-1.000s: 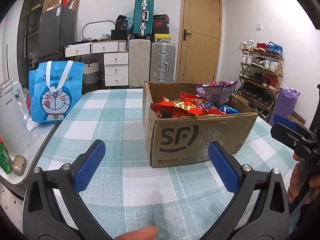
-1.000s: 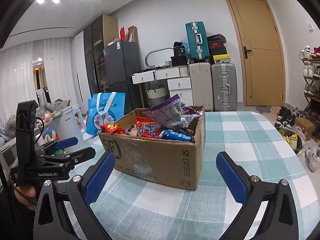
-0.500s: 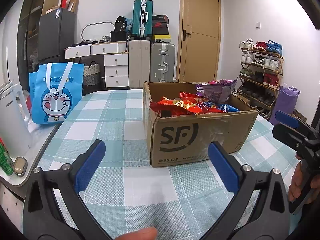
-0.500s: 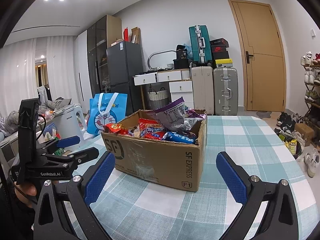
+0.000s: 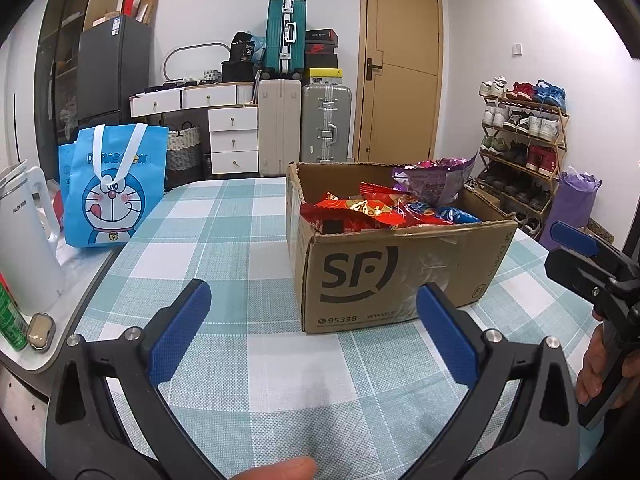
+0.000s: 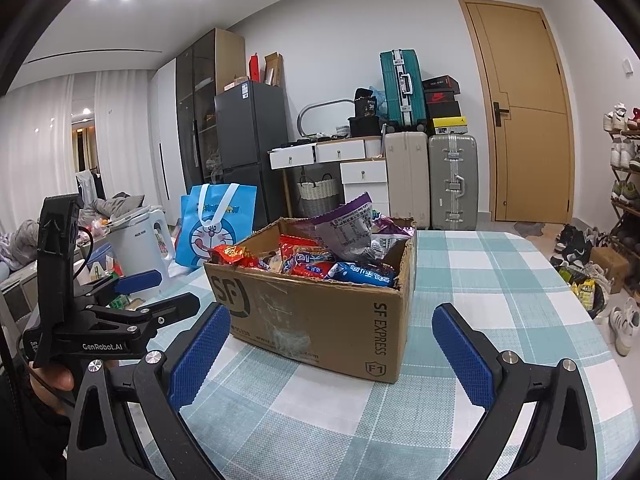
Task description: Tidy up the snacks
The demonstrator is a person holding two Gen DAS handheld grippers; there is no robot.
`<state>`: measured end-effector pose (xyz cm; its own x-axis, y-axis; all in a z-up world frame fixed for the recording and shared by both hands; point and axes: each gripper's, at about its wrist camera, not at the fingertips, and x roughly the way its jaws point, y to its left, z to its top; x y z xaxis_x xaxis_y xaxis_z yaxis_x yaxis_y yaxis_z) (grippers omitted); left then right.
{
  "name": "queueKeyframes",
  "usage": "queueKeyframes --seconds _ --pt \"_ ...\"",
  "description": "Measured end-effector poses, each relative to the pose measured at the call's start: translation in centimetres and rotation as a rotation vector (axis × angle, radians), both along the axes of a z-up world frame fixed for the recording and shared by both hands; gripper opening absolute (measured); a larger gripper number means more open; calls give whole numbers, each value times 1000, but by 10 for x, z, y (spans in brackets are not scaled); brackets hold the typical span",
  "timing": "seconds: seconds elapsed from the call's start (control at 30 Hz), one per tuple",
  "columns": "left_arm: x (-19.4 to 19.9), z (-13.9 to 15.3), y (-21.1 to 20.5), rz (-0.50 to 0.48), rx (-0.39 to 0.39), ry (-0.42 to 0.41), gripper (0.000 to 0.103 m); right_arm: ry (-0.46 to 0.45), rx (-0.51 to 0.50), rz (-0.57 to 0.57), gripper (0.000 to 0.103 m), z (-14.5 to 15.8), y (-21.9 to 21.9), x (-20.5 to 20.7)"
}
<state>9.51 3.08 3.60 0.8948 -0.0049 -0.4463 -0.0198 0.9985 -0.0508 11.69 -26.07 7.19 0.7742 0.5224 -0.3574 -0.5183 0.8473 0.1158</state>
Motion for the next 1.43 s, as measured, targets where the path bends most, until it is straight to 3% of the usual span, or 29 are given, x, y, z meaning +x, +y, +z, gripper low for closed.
queueKeyframes --seconds 1.43 --pt "0 0 1 1 -1 -1 103 1 1 0 103 0 2 -1"
